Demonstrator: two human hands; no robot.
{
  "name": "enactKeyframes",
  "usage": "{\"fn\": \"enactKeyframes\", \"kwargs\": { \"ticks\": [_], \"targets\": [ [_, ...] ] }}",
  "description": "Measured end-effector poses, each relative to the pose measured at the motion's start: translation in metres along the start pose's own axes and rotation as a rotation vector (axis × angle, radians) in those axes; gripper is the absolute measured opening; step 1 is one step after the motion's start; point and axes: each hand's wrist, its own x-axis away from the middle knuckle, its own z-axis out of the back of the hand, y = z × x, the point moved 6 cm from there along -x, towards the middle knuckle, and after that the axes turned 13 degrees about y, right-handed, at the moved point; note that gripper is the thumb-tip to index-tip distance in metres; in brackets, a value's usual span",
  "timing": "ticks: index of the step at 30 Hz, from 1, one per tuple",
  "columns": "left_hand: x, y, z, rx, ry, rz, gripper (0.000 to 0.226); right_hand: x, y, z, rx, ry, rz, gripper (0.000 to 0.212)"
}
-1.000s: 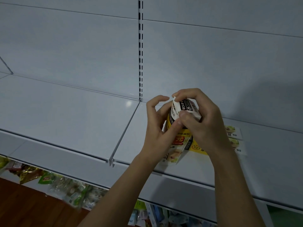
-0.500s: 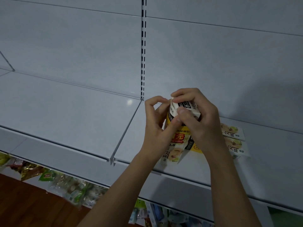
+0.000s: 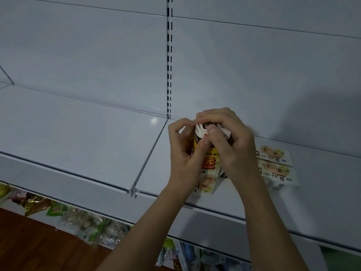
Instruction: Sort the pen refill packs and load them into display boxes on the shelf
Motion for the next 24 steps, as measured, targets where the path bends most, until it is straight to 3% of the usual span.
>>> {"fn": "enactKeyframes", "kwargs": {
  "ticks": [7, 13, 18, 22, 24],
  "targets": [
    [0.001, 0.001, 0.002, -0.046, 0.103, -0.079, 0.028, 0.009, 0.006, 0.003, -0.096, 0.158, -0.019, 0.015],
    [0.002, -0.001, 0.002, -0.059, 0.105, -0.110, 0.025, 0.009, 0.008, 0.002, -0.103, 0.157, -0.017, 0.018],
    [-0.001, 0.001, 0.004, -0.159, 0.024, -0.130, 0.039, 0.007, 0.004, 0.000, -0.104, 0.062, -0.104, 0.017],
    [0.000, 0.004, 0.008, -0.277, -0.013, -0.187, 0.044, 0.012, 0.004, -0.004, -0.195, -0.037, -0.229, 0.049],
    [-0.004, 0.012, 0.006, -0.296, 0.057, -0.204, 0.037, 0.014, 0.012, -0.008, -0.213, -0.103, -0.309, 0.069]
  ]
}}
